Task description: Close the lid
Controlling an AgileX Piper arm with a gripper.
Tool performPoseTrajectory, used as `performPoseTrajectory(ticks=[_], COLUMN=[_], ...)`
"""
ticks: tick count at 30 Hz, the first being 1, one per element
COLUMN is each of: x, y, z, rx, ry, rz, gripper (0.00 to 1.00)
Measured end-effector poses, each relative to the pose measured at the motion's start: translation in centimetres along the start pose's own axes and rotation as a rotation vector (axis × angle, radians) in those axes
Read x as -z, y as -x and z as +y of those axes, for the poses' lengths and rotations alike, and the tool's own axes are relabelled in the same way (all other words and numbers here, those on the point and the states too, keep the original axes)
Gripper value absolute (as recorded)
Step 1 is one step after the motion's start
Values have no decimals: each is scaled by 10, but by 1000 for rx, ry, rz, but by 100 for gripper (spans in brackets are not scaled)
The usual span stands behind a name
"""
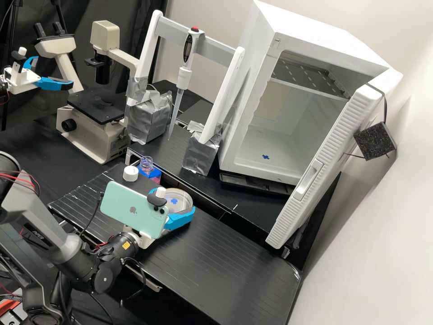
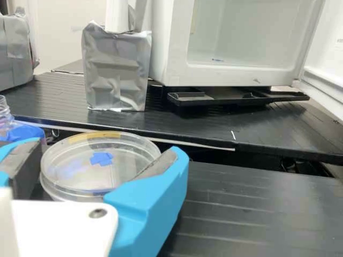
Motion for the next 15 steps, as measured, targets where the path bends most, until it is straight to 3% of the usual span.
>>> performPoseTrajectory(ticks=[7, 11, 15], x=[11, 22, 35], y=[7, 11, 11], z=[6, 9, 8], rx=[-52, -87, -109], ry=[14, 74, 95], rz=[11, 39, 109], gripper=[100, 100, 100])
